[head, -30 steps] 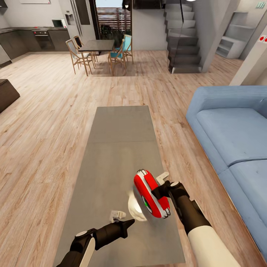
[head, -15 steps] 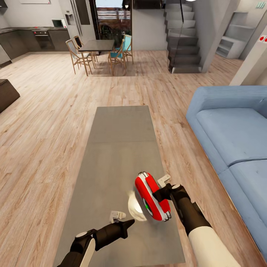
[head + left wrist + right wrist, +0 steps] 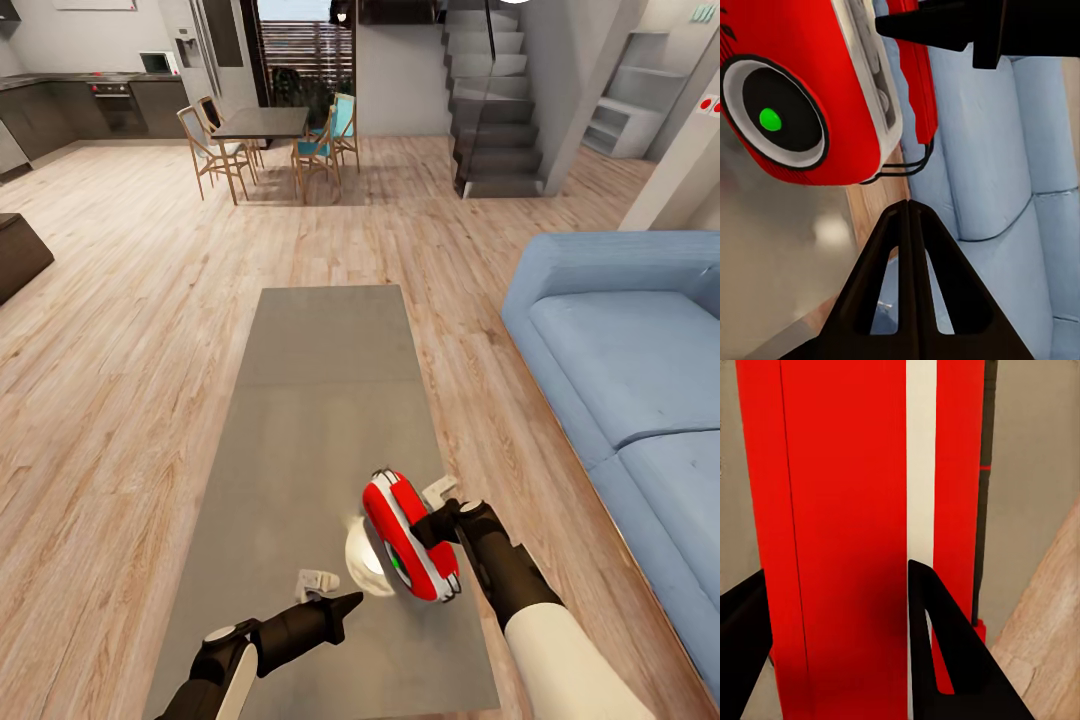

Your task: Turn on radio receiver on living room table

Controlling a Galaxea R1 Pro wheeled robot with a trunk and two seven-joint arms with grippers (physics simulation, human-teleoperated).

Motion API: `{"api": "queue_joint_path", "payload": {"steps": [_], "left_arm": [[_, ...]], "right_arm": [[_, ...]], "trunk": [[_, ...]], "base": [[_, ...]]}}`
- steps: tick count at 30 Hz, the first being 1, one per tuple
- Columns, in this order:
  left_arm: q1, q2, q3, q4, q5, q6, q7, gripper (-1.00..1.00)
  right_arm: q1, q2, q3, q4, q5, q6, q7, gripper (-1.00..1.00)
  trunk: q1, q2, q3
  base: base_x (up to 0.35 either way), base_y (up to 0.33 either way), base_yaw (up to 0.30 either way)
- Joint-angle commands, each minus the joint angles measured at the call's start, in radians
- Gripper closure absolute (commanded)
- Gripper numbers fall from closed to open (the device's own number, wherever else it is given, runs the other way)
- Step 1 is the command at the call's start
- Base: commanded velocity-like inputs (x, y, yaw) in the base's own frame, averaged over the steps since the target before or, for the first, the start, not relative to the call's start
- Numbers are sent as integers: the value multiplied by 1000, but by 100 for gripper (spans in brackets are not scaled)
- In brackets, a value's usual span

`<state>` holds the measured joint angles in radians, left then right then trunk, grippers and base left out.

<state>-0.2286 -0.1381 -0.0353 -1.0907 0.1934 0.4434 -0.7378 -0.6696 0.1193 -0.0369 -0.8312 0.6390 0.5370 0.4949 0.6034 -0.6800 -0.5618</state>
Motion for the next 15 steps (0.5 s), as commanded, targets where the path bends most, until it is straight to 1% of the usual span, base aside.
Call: {"api": "queue_joint_path", "payload": {"steps": [1,2,15], "left_arm": [[0,0,0,0,0,0,0,100],[0,0,0,0,0,0,0,100],[0,0,0,0,0,0,0,100]], "right_arm": [[0,0,0,0,-2,0,0,100],[0,0,0,1,-2,-1,-1,-100],[-1,-1,0,1,-2,-3,-1,-100]], "trunk": [[0,0,0],[0,0,0],[0,0,0]], "base": [[0,0,0],[0,0,0],[0,0,0]]}}
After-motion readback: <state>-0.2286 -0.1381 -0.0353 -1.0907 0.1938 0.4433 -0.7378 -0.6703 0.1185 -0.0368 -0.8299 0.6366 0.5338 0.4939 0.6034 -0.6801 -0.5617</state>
